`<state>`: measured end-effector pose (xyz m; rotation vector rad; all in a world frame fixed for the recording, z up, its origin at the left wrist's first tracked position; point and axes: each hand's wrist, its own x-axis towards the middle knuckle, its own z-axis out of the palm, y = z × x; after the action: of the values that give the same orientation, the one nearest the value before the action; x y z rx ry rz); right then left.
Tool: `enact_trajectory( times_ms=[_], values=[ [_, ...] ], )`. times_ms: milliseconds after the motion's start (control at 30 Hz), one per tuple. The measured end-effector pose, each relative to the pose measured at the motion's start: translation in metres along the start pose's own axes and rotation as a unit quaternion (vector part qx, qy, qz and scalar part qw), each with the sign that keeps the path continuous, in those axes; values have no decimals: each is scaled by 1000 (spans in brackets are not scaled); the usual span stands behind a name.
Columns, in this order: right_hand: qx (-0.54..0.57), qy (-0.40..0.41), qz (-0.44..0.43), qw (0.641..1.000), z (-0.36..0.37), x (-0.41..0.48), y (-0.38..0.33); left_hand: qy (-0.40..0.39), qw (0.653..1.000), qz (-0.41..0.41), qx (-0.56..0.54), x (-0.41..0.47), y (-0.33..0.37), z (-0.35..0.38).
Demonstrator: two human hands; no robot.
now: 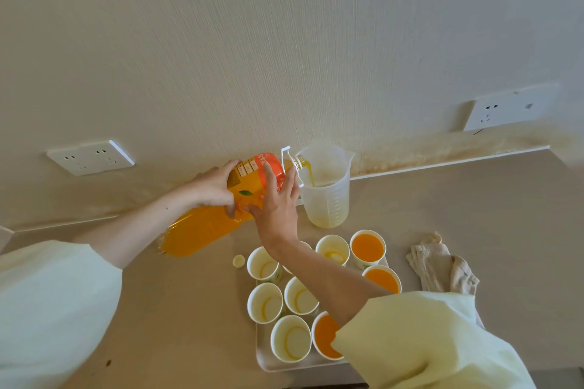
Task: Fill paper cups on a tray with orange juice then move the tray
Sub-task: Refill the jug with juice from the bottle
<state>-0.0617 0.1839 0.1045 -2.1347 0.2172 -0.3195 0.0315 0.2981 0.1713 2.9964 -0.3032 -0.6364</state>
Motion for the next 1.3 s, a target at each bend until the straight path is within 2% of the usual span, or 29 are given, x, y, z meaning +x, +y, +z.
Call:
enact_trajectory(
  times_ms=[1300],
  values=[
    [7,-7,7,1000,-7,-2,-2,-3,1000,4,-10,2,1,2]
  ],
)
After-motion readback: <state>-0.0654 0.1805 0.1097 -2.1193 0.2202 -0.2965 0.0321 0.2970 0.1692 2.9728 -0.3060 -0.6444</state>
